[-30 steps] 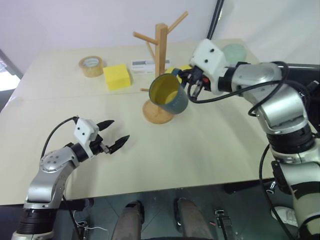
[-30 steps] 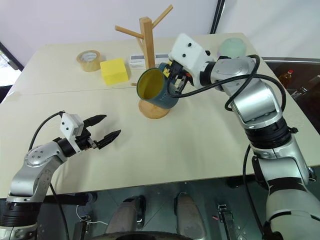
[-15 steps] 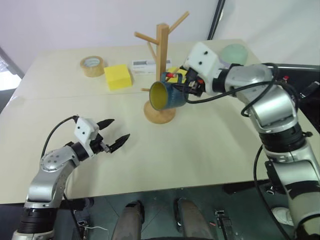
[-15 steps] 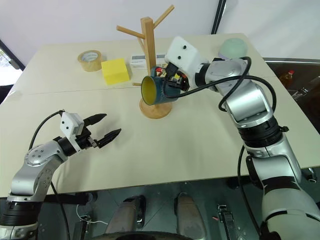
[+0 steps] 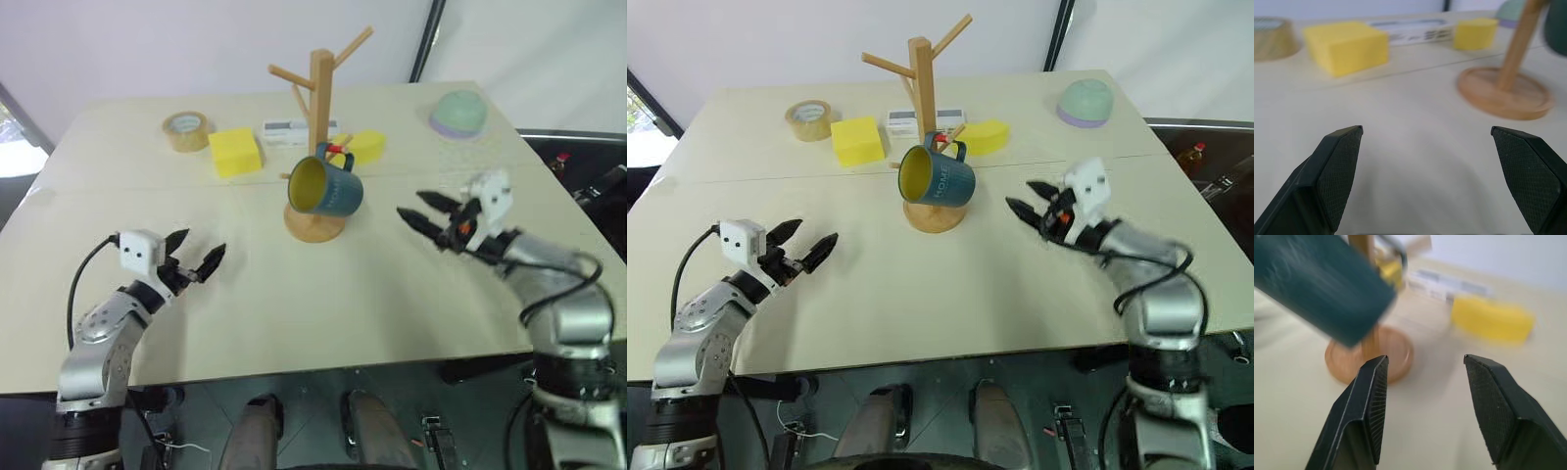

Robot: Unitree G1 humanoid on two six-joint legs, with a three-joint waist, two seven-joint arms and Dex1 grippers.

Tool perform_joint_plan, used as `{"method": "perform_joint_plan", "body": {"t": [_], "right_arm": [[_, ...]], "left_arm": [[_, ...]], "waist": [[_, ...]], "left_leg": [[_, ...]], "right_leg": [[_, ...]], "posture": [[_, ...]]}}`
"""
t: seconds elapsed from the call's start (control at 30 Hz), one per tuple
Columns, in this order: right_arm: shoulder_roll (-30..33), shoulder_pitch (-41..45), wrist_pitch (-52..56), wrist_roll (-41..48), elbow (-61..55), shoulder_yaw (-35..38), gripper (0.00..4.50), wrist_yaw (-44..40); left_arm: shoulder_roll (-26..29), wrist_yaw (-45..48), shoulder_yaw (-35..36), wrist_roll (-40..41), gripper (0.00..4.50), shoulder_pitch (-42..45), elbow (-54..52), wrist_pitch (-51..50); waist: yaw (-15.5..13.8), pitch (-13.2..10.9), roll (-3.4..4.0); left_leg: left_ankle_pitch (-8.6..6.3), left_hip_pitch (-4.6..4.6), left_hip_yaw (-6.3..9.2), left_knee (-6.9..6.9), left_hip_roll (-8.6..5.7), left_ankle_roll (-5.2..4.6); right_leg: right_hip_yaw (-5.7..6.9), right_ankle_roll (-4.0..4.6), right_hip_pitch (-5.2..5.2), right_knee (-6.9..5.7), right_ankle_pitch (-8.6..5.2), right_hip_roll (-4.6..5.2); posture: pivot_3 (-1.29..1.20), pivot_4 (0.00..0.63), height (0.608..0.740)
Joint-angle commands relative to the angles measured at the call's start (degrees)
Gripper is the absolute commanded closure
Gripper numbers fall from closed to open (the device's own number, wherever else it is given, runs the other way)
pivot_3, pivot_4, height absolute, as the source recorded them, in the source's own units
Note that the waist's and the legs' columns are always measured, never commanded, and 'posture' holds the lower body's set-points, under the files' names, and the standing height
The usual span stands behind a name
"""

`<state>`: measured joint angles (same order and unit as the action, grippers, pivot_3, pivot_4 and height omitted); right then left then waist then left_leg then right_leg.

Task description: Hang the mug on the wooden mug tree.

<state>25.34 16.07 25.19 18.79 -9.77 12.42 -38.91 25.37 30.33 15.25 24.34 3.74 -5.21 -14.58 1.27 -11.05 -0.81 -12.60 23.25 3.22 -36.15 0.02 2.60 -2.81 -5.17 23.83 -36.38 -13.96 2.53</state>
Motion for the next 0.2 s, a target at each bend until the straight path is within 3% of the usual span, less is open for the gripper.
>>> {"method": "perform_joint_plan", "body": {"t": [0.03, 0.2], "right_arm": [[-4.4, -2.9, -10.4, -1.2, 3.7, 0.5, 1.96, 2.9], [-7.8, -4.1, -16.6, -1.2, 8.9, -0.7, 1.96, 4.0]], "left_arm": [[-0.6, -1.7, 1.8, -1.6, 0.0, -1.7, 1.6, 2.7], [-0.7, -2.1, 2.9, -1.5, 0.0, -4.1, 2.7, 4.4]], "waist": [[0.1, 0.0, 0.0], [-0.1, 0.0, 0.0]], "left_leg": [[0.0, -0.04, -0.02, -0.02, 0.0, 0.0], [0.0, -0.1, -0.03, -0.05, -0.02, 0.01]], "right_leg": [[-0.01, 0.0, -0.06, 0.01, 0.01, 0.01], [-0.02, 0.01, -0.15, 0.06, 0.01, 0.06]], "posture": [[0.0, 0.15, 0.74], [0.0, 0.15, 0.74]]}}
